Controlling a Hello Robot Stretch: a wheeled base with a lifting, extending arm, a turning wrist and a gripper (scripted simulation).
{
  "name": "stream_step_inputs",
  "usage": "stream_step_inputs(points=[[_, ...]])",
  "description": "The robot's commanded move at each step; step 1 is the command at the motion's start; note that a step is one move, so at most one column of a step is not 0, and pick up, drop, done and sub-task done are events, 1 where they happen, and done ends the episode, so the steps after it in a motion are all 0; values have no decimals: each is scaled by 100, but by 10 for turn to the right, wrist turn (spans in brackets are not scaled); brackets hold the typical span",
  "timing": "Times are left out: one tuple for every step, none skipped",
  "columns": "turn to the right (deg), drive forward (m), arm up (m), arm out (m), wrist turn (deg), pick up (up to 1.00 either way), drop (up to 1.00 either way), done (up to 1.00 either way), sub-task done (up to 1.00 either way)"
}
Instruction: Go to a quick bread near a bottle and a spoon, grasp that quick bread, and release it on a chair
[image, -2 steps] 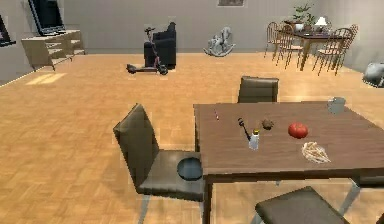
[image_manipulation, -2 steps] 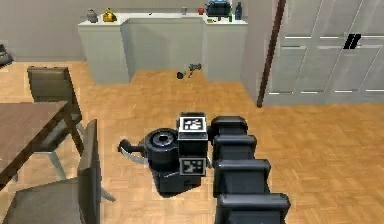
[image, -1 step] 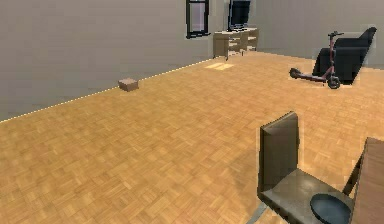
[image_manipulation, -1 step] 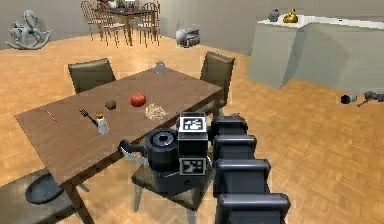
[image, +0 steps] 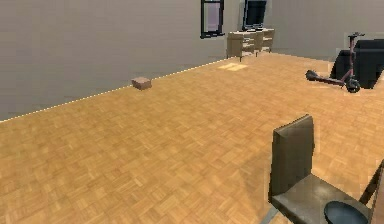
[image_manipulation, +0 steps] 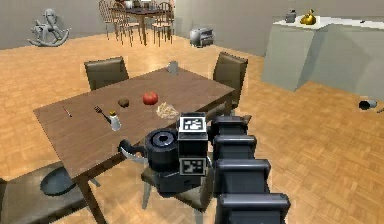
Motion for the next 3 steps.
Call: stream_step_inputs(points=[[0,0,0,40,0,0,0,0,0],[0,0,0,0,210,0,0,0,0],[0,0,-32,0,0,0,0,0,0]])
